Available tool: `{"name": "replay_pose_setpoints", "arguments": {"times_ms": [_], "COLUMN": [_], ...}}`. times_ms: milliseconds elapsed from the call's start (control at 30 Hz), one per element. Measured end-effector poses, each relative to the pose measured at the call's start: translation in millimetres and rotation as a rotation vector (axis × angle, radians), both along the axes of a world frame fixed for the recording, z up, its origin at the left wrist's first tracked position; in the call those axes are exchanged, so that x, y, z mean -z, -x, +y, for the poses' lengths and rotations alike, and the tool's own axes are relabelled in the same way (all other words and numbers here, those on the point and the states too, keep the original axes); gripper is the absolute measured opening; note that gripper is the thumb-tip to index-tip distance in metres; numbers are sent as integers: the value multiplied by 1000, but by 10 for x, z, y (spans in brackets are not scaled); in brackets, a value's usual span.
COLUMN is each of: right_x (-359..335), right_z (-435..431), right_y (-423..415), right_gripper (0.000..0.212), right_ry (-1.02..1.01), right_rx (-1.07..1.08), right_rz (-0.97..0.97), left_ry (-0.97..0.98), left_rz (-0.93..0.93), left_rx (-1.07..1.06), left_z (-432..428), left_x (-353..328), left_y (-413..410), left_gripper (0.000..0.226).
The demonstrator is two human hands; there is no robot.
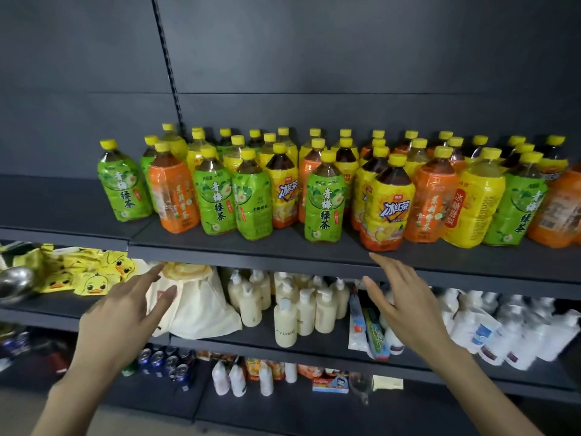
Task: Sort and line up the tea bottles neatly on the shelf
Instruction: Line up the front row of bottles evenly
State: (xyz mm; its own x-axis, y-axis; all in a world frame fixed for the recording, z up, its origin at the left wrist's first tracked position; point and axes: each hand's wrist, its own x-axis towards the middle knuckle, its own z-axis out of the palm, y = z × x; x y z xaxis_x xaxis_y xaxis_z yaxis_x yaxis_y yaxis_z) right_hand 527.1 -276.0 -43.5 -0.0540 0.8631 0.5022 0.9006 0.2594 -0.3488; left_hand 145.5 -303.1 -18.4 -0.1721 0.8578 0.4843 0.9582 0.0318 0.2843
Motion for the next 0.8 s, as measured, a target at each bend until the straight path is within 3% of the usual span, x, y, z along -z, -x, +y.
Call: {"name": "replay_pose_setpoints", "arguments": {"times_ms": [167, 367, 633, 800], "right_x": [51, 124, 22, 44], "right_z": [103, 291, 423, 598], "right_y": [496, 1452, 2716, 3346], "right_gripper": [65, 66, 59, 82], "right_ry": [22, 266, 147, 175], "right_rx": [-5, -7, 19, -16], "right_rz": [1, -113, -48, -39], "left_ry": [58, 107, 82, 129], "left_rz": [-5, 19, 11, -28], "left_rx": [-22, -20, 30, 47], "left_z": [19, 176, 370, 574], "left_x": [60, 21, 56, 183], "left_y": [527, 1497, 2550, 2993], "left_gripper": [54, 58, 59, 56]}}
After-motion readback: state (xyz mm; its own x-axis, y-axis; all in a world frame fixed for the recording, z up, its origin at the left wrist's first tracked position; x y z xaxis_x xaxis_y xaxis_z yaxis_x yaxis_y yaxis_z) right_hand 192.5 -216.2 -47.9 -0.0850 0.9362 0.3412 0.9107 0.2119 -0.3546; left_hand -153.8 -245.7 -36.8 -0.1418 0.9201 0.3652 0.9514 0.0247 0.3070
